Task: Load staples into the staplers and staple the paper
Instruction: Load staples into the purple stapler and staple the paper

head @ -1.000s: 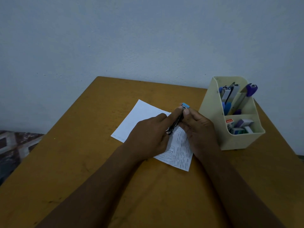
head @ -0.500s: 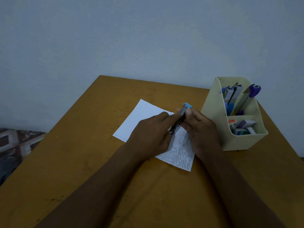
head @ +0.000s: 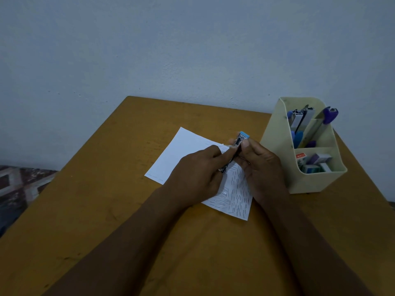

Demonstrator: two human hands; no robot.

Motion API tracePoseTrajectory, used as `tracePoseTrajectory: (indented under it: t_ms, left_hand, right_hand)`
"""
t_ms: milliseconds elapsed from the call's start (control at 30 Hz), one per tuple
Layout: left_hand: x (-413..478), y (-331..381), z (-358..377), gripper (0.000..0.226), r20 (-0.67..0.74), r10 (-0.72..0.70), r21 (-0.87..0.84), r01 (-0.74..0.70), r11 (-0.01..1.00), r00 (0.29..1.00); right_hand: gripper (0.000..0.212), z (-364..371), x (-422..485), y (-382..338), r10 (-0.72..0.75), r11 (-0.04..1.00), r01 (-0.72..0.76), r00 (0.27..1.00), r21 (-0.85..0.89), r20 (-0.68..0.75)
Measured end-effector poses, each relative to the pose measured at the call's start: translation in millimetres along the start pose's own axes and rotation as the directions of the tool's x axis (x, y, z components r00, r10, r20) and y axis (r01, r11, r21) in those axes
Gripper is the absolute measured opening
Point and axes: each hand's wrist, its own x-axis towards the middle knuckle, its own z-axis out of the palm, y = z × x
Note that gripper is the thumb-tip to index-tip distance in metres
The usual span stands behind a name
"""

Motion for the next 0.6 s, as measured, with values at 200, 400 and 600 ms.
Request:
tracePoseTrajectory:
  t_ms: [200,400,600]
  left_hand:
    - [-1.5,0.2,-0.9,0.047,-0.056,-0.024,-0.064,0.020,0.998,0.998]
    - [-1.9,1.4,-2.7,0.037,-0.060,-0.108,-0.118,0.101,0.988,0.992]
    - [-1.9,1.9,-2.0,0.031,-0.049,-0.102,-0.127,0.095,0.987,0.994]
  right_hand:
    - [0.021,2.5,-0.1,0.2,-0.005,1.000,0.004,1.000,-0.012,-0.009]
    - [0.021,1.6,0.2,-1.0,0.002,1.000,-0.002,1.000,-0.009,-0.026]
    - [0.021,1.3,0.6,-0.5,0.014,1.000,-0.015,0.998,-0.019,-0.058]
